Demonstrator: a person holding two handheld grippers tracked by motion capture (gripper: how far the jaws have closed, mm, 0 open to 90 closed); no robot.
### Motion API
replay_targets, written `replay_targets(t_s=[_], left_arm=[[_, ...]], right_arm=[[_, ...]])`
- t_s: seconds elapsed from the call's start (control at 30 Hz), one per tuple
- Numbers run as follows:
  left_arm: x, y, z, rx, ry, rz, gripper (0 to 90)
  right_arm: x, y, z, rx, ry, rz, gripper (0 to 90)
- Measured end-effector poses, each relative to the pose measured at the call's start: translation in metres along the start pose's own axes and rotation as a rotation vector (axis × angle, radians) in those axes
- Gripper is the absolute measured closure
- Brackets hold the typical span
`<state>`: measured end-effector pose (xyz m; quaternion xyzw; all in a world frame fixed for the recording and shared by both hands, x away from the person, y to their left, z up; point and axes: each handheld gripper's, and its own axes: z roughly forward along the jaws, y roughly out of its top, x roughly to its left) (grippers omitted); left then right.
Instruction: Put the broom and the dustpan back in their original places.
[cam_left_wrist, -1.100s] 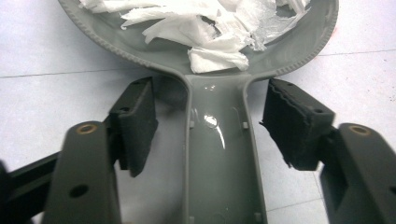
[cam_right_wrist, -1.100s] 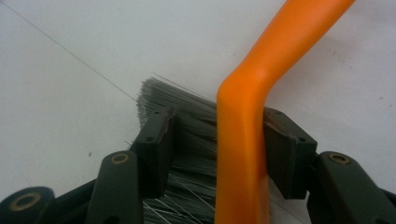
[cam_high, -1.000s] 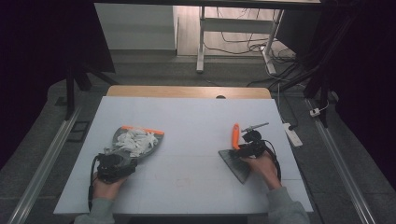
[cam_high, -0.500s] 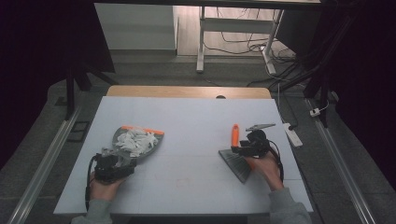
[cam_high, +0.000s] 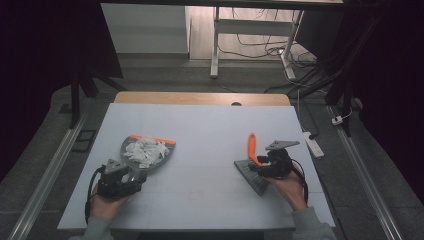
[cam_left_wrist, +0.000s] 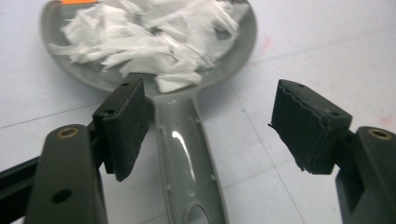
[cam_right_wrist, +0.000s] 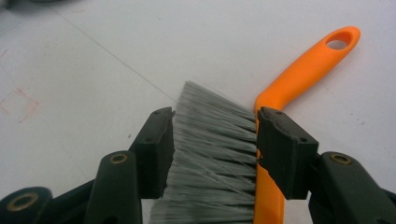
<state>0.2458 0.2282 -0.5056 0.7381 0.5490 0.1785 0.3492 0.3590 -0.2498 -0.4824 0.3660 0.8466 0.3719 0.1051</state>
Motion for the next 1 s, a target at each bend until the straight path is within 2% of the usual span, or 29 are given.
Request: replay_targets(t_s=[0.23,0.43,0.63,1.0], left_arm=[[-0.004,0.006,0.004,-0.003,-0.064,0.096,29.1],[-0.013,0.015,0.012,0.009,-0.121,0.141,29.1],[-0.019,0.017,0.02,0.031,-0.165,0.187,29.1],[-0.021,0.016,0.02,0.032,-0.18,0.186,29.2]], right_arm=[[0.006,-0.015,-0.008,-0.039,0.007,-0.039,48.2],[0.009,-0.028,-0.017,-0.058,0.013,-0.053,48.2],[0.009,-0.036,-0.022,-0.076,0.007,-0.062,48.5],[0.011,-0.035,-0.026,-0.101,0.01,-0.091,48.5]])
